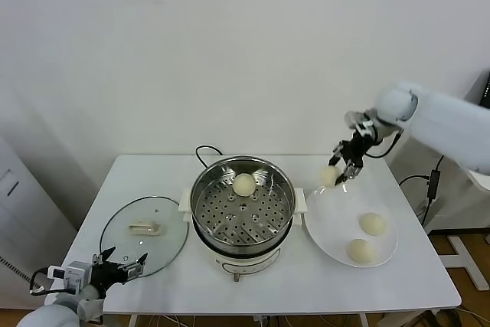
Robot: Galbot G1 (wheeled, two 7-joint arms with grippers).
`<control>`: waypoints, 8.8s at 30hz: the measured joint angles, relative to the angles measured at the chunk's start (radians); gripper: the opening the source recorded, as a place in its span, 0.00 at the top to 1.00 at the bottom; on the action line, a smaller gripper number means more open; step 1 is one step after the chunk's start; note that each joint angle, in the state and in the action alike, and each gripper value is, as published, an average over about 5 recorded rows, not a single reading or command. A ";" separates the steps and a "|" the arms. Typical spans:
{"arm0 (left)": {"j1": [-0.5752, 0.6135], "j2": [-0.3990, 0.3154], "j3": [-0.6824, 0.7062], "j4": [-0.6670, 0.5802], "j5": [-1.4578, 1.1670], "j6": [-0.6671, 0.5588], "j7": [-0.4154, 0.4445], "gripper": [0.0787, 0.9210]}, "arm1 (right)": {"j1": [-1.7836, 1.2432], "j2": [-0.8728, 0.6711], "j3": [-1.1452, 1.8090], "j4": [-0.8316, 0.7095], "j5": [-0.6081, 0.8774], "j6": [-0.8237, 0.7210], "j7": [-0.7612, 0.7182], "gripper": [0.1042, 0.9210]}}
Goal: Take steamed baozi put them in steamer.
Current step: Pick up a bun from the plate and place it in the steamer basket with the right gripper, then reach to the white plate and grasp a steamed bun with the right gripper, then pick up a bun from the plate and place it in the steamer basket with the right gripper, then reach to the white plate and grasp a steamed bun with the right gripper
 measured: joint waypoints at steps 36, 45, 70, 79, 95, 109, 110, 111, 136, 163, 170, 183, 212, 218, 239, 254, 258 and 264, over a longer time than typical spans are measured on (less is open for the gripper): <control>-0.011 -0.010 0.007 0.013 0.008 -0.007 0.003 0.12 | -0.078 0.306 -0.021 0.161 0.392 -0.321 0.376 0.50; -0.011 -0.005 0.007 0.017 0.004 -0.011 0.006 0.12 | -0.149 0.368 -0.006 0.123 0.391 -0.359 0.436 0.50; -0.011 -0.002 0.007 0.023 0.003 -0.017 0.007 0.12 | -0.199 0.395 0.011 0.099 0.371 -0.379 0.474 0.14; -0.008 -0.001 0.006 0.023 0.003 -0.018 0.007 0.12 | -0.078 0.261 -0.027 0.154 0.308 -0.322 0.341 0.12; 0.005 0.003 -0.005 0.009 0.003 -0.017 0.008 0.12 | -0.054 -0.111 -0.036 0.205 -0.039 -0.116 0.057 0.12; 0.007 0.007 -0.008 -0.003 0.004 -0.014 0.008 0.12 | -0.334 -0.213 0.173 0.141 -0.324 0.010 -0.037 0.12; 0.006 0.006 -0.007 -0.003 0.004 -0.014 0.008 0.12 | -0.357 -0.214 0.192 0.135 -0.341 0.017 -0.041 0.12; 0.006 0.006 -0.006 -0.003 0.004 -0.013 0.008 0.12 | -0.379 -0.216 0.210 0.129 -0.358 0.024 -0.045 0.12; 0.006 0.003 -0.005 0.005 0.006 -0.015 0.009 0.12 | -0.704 -0.160 0.497 -0.005 -0.583 0.096 -0.062 0.21; -0.006 0.014 0.004 0.012 0.006 -0.005 0.007 0.12 | -0.567 -0.136 0.517 -0.016 -0.536 0.148 -0.105 0.55; -0.014 0.016 0.009 0.014 0.006 -0.005 0.007 0.12 | -0.401 -0.071 0.522 -0.021 -0.517 0.258 -0.115 0.55; -0.016 0.014 0.016 0.011 0.009 -0.005 0.007 0.12 | -0.251 0.111 0.514 0.025 -0.470 0.530 -0.082 0.55; -0.025 0.000 0.021 0.011 0.012 -0.005 0.008 0.12 | -0.272 0.229 0.349 0.338 -0.557 0.836 -0.027 0.54; -0.027 -0.001 0.021 0.012 0.012 -0.005 0.008 0.12 | -0.314 0.243 0.347 0.351 -0.607 0.851 -0.034 0.54; -0.028 0.000 0.024 0.024 0.012 -0.008 0.010 0.12 | -0.374 0.248 0.412 0.310 -0.684 0.829 -0.032 0.13; -0.028 0.001 0.009 0.021 0.009 -0.017 0.013 0.12 | -0.289 0.091 0.508 0.032 -0.568 0.556 -0.074 0.12; -0.028 0.005 0.007 0.021 0.009 -0.018 0.014 0.12 | -0.308 0.031 0.529 -0.049 -0.558 0.497 -0.090 0.12; -0.029 0.007 0.004 0.021 0.008 -0.017 0.014 0.12 | -0.394 -0.037 0.590 -0.156 -0.569 0.455 -0.109 0.12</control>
